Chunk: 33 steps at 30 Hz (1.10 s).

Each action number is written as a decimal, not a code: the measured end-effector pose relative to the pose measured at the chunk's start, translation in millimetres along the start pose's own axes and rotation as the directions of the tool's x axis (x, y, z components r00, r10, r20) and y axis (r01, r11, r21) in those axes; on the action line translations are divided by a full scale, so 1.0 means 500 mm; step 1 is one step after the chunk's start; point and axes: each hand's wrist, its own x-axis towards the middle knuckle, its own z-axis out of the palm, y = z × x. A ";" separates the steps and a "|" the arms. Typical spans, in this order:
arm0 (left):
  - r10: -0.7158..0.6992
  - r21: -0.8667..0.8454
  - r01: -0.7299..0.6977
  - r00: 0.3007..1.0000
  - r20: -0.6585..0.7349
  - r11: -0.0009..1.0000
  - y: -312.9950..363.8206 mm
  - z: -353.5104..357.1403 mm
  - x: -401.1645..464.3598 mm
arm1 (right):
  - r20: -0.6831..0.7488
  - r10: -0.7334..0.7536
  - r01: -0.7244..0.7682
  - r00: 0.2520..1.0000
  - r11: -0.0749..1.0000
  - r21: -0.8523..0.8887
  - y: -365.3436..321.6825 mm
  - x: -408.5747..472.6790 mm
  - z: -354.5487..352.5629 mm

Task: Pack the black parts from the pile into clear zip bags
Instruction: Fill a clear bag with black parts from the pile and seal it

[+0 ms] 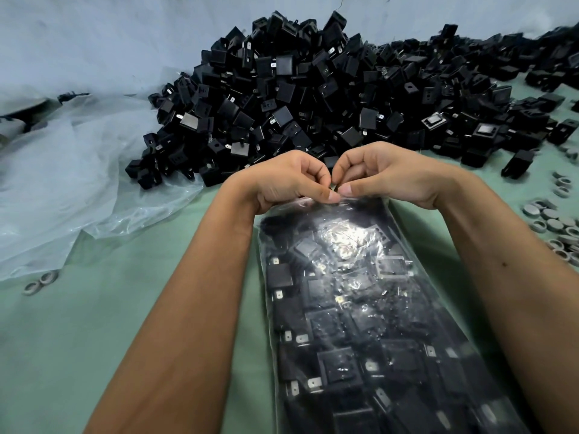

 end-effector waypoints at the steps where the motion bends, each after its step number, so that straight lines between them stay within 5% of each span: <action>1: 0.001 -0.007 -0.001 1.000 -0.002 1.000 -0.001 -0.001 -0.001 | 0.001 0.004 -0.004 1.000 1.000 0.010 -0.001 0.000 0.001; 11: 0.036 -0.064 -0.039 0.998 -0.046 0.997 -0.005 -0.003 0.000 | 0.017 0.006 -0.006 1.000 0.999 0.033 -0.009 -0.003 0.007; 20: -0.093 0.043 0.094 0.996 -0.014 0.995 -0.006 -0.009 -0.012 | 0.022 0.090 -0.086 0.996 0.984 -0.158 -0.021 -0.003 0.015; 33: -0.044 0.065 0.044 0.999 -0.003 0.997 -0.008 -0.009 -0.005 | -0.025 0.171 -0.171 0.985 0.945 -0.277 -0.031 -0.023 -0.011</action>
